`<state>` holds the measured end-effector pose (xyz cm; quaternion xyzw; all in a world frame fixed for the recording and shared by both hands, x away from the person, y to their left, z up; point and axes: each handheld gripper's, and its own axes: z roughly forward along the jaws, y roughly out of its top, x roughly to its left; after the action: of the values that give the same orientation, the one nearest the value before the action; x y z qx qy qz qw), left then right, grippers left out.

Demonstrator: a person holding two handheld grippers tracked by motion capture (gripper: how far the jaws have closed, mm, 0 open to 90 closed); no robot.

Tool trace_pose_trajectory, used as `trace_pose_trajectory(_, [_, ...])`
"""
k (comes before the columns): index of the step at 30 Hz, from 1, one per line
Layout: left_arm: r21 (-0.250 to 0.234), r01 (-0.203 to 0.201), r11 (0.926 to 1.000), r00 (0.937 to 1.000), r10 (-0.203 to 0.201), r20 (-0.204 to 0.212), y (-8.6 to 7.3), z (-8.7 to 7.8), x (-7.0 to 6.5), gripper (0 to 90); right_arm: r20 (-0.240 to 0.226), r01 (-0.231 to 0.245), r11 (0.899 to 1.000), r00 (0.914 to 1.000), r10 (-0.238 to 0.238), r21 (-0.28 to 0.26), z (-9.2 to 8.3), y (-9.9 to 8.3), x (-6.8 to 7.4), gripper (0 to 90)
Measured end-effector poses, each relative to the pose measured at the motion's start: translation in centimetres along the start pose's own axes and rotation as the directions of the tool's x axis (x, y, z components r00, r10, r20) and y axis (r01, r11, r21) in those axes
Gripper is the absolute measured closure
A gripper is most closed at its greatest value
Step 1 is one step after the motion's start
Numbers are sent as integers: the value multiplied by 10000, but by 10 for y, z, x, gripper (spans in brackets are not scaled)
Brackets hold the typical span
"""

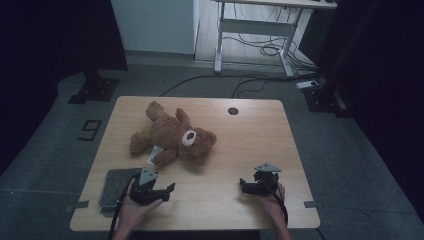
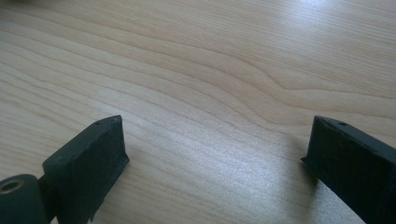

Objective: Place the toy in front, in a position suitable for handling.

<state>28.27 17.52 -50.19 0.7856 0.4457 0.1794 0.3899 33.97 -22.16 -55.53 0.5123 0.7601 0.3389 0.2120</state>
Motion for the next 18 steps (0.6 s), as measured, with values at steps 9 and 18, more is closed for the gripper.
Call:
trace_pose_trajectory(9, [-332,210,9992,9995,-217,-212,2,-6,4,222,-376,45,9992,9993,-60,-402,-7,-2,8,65])
trace_pose_trajectory(18, [-606,538,9967,9983,-551,-207,3,-13,10,208,-1011,193,9965,9945,-274,-808,-15,5,21,77])
